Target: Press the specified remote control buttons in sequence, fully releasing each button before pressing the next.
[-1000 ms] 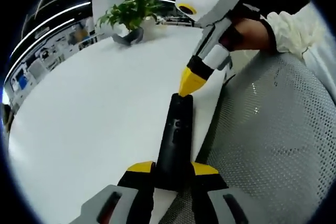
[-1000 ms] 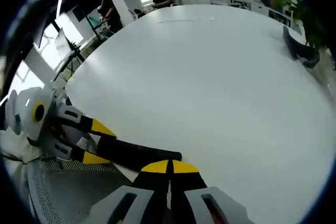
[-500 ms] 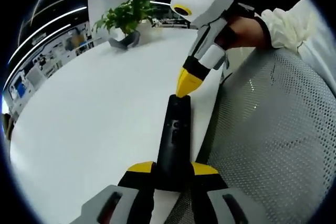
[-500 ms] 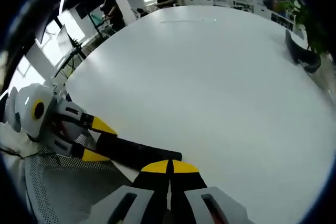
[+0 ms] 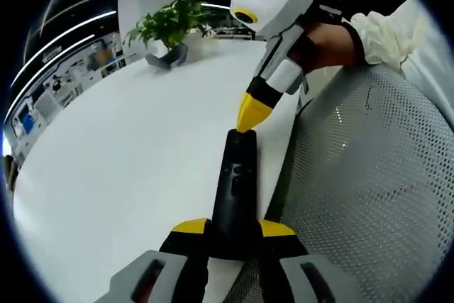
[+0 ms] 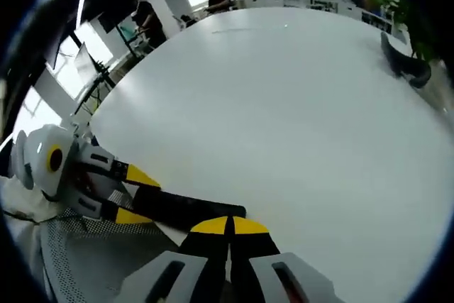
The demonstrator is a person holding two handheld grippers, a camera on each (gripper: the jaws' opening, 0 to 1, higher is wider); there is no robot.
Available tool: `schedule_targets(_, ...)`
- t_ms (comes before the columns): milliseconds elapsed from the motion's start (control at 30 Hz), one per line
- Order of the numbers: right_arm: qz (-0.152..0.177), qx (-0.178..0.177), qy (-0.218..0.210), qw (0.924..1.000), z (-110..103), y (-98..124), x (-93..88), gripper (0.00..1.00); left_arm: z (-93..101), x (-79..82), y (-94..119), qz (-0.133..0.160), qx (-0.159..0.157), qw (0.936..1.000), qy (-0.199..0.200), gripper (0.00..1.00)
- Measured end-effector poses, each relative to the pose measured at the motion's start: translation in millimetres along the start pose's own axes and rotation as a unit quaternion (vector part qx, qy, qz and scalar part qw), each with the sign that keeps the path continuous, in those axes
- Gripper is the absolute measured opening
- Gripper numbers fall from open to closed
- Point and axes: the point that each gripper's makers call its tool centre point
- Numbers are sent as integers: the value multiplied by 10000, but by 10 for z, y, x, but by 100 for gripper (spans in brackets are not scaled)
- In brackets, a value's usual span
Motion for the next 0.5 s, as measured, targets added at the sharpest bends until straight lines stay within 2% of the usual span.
schedule_targets(300, -27, -228, 401, 9989, -5, 21, -6, 0, 41, 11, -25, 24, -76, 9999, -153, 24)
schedule_targets(500, 172, 65, 344, 9992, -101, 49, 65, 0, 42, 12, -25, 30, -84, 9998, -154, 24)
Point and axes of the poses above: the point that each gripper's makers call its tool centre point, and the gripper's own axes: y roughly backward along the fingers, z roughly to its right, x roughly out of its top, and after that the axes turned 11 degrees about -x, right-handed
